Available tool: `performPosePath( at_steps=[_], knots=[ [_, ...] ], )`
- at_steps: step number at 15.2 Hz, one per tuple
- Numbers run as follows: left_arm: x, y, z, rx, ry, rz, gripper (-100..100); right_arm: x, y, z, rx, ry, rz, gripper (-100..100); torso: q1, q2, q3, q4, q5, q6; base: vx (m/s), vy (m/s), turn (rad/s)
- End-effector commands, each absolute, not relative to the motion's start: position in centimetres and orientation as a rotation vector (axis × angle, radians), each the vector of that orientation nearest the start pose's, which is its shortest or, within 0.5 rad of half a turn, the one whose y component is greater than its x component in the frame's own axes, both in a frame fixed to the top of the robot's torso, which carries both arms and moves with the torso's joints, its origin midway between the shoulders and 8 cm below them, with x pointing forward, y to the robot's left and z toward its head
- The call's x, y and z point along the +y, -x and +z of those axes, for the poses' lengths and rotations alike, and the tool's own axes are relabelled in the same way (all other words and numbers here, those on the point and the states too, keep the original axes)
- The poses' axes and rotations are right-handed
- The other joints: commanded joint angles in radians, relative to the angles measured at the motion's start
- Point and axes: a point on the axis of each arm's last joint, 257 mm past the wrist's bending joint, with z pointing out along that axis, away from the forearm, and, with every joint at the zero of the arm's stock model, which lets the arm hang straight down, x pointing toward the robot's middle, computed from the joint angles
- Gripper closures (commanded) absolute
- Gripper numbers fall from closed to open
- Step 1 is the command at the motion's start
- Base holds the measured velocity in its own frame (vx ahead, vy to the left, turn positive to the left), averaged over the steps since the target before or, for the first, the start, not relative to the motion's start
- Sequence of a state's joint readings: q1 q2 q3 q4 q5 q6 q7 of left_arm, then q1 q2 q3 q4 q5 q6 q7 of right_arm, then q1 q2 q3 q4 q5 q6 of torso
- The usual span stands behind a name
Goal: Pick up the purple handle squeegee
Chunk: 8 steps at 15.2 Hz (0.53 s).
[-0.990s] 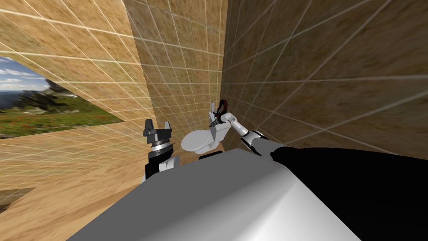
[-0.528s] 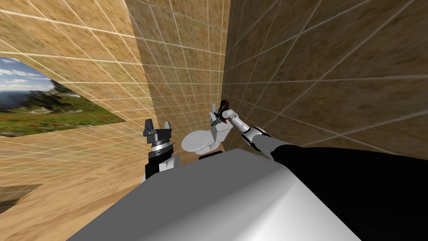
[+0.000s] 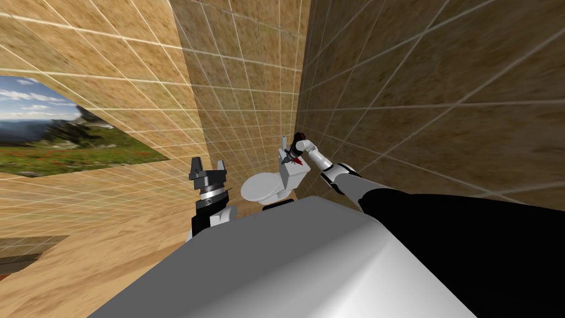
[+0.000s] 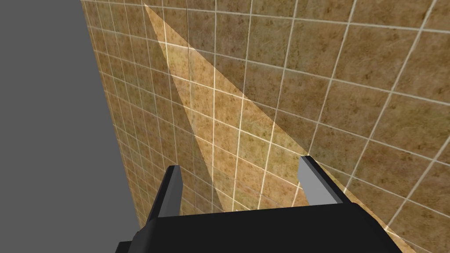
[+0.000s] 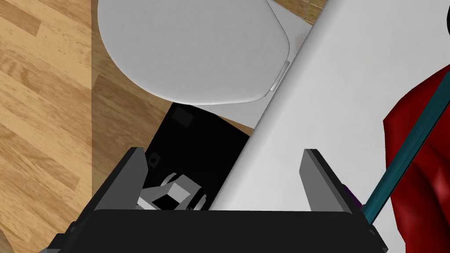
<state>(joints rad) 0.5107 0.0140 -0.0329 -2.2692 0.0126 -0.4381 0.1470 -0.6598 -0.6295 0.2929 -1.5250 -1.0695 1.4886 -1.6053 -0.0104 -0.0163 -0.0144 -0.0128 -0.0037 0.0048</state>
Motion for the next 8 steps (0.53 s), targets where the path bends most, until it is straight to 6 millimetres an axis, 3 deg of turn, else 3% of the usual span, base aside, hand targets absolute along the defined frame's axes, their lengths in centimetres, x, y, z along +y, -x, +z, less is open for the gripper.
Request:
performPosePath(
  at_steps=[1,2,3,8],
  knots=[
    [27.19,-35.67,0.35,0.629,0.789,-1.455,0,-15.58,-49.88,-22.44,-0.657,2.667,-0.589,-100,0.000,0.000,0.000,0.000,0.000,0.000,-0.045,0.086,0.018],
    [27.18,-35.68,0.35,0.629,0.789,-1.455,0,-15.37,-49.18,-22.65,-0.639,2.665,-0.548,-100,0.004,0.003,0.002,0.000,0.000,0.000,-0.049,0.080,0.000],
    [27.18,-35.68,0.35,0.629,0.789,-1.455,0,-15.38,-49.34,-22.64,-0.643,2.665,-0.556,100,0.004,0.005,0.003,0.001,0.001,0.000,-0.013,0.025,-0.006],
    [27.19,-35.68,0.35,0.629,0.789,-1.455,0,-15.36,-49.34,-22.64,-0.643,2.665,-0.557,100,0.000,0.004,0.002,0.001,0.000,0.000,-0.001,0.003,0.000]
  ],
)
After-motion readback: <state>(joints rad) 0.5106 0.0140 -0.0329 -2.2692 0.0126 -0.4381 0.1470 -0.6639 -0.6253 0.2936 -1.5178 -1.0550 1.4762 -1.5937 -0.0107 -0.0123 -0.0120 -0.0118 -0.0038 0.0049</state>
